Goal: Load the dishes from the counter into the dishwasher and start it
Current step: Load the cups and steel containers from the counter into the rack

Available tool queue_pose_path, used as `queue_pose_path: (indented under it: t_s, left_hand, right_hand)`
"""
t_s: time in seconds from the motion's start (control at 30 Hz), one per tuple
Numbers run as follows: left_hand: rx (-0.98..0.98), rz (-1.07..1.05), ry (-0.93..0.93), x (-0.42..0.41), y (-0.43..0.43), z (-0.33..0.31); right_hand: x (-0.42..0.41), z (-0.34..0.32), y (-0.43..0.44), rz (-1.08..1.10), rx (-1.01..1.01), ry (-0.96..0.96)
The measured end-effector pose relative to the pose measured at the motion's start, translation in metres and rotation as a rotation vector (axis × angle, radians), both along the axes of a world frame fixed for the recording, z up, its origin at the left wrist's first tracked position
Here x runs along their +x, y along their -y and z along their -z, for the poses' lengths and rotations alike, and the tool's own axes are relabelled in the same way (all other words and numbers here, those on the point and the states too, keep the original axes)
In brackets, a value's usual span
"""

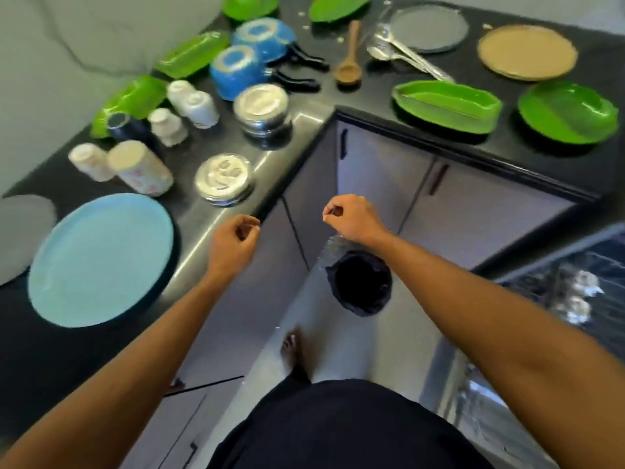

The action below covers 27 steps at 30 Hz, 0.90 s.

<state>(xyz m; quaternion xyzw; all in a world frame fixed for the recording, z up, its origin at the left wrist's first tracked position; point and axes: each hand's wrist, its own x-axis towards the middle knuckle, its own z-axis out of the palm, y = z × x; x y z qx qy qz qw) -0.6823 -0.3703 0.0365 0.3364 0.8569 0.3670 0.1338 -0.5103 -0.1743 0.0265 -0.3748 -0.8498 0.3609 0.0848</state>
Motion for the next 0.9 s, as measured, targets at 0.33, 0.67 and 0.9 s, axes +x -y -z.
queue_pose_path:
  t_s: [0.33,0.67,0.9]
  left_hand:
    - [-0.24,0.03,-0.207,-0.147,0.043,-0.023]
    - [-0.539,0.194,-0.263,-0.176,0.019,-0.024]
    - [-0.574,0.225,-0.212,-0.178,0.007,-0.018]
  right_hand:
    - [-0.23,-0.044,0.032,-0.198,0.058,-0.167]
    - [-0.362,-0.052,0.048,-0.496,-0.084,-0.157]
    - [-0.39,-0.051,0.051,-0.706,-0.247,-0.056]
